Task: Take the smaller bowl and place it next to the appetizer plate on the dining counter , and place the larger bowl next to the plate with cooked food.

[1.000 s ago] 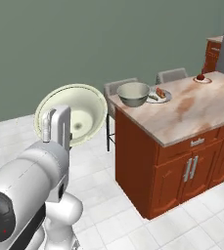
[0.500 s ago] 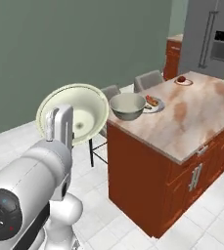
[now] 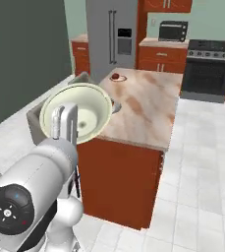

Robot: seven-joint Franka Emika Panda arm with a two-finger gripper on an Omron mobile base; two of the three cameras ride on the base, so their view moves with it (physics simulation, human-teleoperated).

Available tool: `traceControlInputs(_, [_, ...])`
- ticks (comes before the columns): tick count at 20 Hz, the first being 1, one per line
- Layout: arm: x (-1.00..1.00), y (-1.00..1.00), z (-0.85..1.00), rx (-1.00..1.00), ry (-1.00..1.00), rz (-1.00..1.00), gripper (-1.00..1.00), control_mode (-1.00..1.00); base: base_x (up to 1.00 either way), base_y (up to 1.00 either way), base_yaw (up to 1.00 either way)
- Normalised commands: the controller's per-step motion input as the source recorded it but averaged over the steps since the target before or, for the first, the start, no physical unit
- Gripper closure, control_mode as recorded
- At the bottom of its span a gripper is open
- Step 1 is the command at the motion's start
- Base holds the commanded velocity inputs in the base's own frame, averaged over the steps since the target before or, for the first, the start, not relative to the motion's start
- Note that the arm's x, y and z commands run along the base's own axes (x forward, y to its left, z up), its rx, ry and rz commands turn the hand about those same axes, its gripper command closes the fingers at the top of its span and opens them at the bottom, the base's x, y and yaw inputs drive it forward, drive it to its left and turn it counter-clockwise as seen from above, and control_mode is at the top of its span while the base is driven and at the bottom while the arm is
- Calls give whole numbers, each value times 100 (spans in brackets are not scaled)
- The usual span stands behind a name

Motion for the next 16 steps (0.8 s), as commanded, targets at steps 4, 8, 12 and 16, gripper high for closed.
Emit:
traceControlInputs(4, [0,0,0,0,0,0,100,100,48,46,-93])
traceControlInputs(8, [0,0,0,0,0,0,100,100,39,37,-96])
traceControlInputs(12, [0,0,0,0,0,0,100,100,40,37,-96])
traceControlInputs(16, [0,0,0,0,0,0,100,100,34,36,-96])
